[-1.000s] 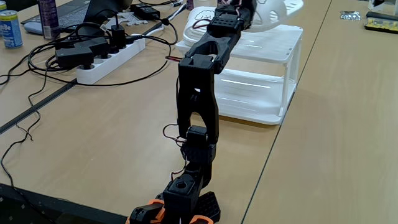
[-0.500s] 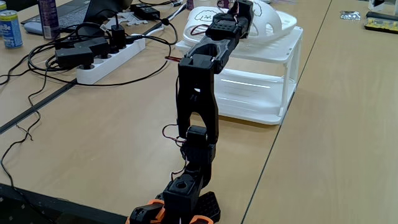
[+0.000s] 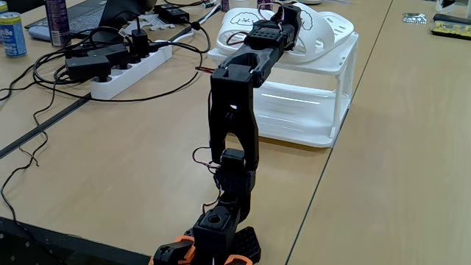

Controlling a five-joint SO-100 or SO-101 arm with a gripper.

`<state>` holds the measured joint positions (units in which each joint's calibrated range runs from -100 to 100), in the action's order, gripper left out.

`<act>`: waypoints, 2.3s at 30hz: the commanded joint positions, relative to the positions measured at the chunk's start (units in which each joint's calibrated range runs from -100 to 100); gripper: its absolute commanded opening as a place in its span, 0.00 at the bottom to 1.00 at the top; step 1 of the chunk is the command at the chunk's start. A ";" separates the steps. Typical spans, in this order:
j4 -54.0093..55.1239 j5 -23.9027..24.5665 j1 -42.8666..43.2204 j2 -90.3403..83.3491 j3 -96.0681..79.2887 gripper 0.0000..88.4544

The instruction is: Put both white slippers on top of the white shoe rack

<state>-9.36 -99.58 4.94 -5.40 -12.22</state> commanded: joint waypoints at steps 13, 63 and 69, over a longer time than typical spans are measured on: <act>0.30 -0.42 -3.46 -1.79 0.72 0.20; 0.12 -0.42 -3.05 -19.71 -13.36 0.20; 0.12 -0.42 -3.13 -26.19 -21.20 0.20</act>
<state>-9.36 -99.58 2.17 -25.36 -32.08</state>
